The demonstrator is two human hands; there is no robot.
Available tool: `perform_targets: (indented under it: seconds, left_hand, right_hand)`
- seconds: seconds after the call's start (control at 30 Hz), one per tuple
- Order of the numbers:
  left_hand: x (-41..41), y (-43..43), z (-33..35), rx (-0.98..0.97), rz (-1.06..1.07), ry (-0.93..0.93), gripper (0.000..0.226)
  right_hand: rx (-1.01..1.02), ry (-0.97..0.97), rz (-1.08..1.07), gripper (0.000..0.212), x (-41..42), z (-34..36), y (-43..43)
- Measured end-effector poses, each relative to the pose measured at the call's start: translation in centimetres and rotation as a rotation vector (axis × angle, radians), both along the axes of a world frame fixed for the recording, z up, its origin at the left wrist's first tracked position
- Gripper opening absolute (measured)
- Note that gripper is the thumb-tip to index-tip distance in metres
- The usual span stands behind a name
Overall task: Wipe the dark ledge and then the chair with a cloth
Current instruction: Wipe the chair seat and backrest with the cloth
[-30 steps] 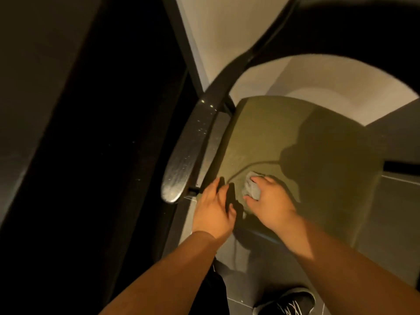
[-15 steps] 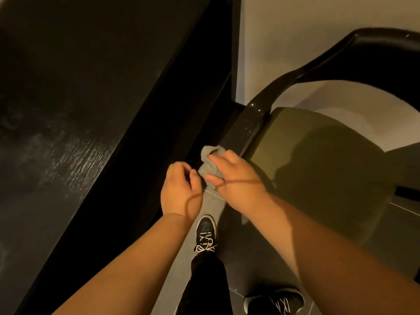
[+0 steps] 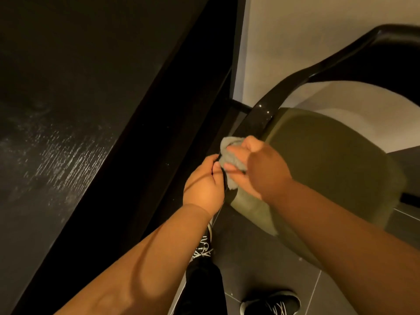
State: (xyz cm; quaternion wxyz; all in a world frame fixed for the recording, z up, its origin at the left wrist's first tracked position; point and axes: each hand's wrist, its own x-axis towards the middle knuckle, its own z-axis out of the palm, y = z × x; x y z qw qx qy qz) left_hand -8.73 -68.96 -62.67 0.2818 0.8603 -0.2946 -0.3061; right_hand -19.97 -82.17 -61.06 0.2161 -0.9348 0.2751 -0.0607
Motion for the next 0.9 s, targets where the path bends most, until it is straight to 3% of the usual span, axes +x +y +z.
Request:
perform_targets:
  seconds: [0.1,0.27,0.33,0.47,0.57,0.7,0.9]
  left_hand:
    - [0.1,-0.3,0.1,0.012,-0.014,-0.017,0.040]
    - [0.2,-0.1,0.3,0.031,-0.068,-0.041,0.044]
    - [0.3,-0.2,0.3,0.016,-0.073,-0.043,0.044]
    - [0.2,-0.4,0.7,-0.001,-0.086,-0.071,0.039]
    - [0.3,-0.6,0.9,-0.007,-0.081,-0.068,0.036]
    - [0.2,-0.5,0.8,0.010,-0.094,-0.072,0.035]
    - [0.9,-1.3,1.4,0.081,-0.171,-0.128,0.034]
  right_hand:
    - [-0.080,0.030,0.091,0.049,0.3,0.0,-2.2]
    - [-0.256,0.048,-0.304,0.047,2.0,0.6,-5.6]
    - [-0.353,0.052,-0.135,0.054,2.0,-0.2,-3.5]
    - [-0.061,-0.044,0.062,0.055,0.5,-1.3,0.7]
    - [-0.074,-0.031,0.133,0.053,0.2,-1.6,-1.8]
    - [-0.100,-0.032,-0.052,0.056,0.6,-1.7,-5.4]
    - [0.142,-0.124,-0.206,0.071,1.2,-1.0,-1.4]
